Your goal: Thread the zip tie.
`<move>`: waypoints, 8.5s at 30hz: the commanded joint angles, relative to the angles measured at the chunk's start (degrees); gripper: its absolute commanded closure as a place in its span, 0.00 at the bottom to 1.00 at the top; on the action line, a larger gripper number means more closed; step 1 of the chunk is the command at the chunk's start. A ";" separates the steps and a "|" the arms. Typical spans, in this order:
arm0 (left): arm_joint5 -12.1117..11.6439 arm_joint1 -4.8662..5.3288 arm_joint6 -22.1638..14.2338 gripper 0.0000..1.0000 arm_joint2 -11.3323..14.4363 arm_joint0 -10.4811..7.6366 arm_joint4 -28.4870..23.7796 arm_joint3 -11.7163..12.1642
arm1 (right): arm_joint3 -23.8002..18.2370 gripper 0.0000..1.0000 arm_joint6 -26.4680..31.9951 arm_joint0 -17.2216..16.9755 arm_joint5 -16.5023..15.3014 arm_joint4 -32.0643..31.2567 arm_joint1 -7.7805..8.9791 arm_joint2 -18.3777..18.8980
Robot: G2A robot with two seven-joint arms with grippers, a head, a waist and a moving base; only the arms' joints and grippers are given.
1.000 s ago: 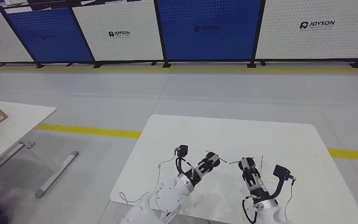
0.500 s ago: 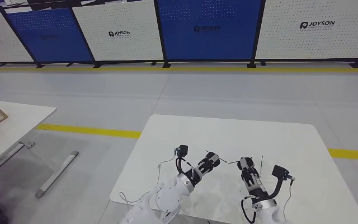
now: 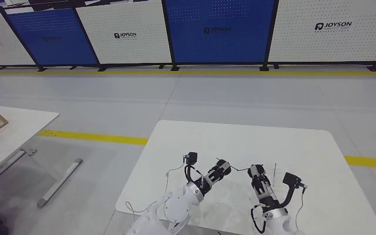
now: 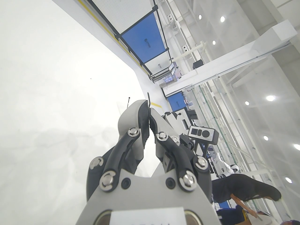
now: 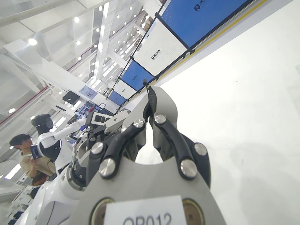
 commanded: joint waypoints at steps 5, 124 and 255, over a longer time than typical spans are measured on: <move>0.00 0.00 0.00 1.00 0.00 0.00 0.00 0.00 | 0.04 1.00 -0.01 0.00 -0.07 0.21 -0.03 0.15; -2.31 -1.33 -0.84 1.00 -0.40 0.95 -16.08 0.01 | 4.03 1.00 -1.50 -0.39 -9.49 -1.02 -3.89 2.42; 14.16 -0.81 3.98 1.00 2.62 1.12 17.74 -4.97 | 4.06 1.00 6.32 0.35 -6.48 -8.69 -5.19 4.73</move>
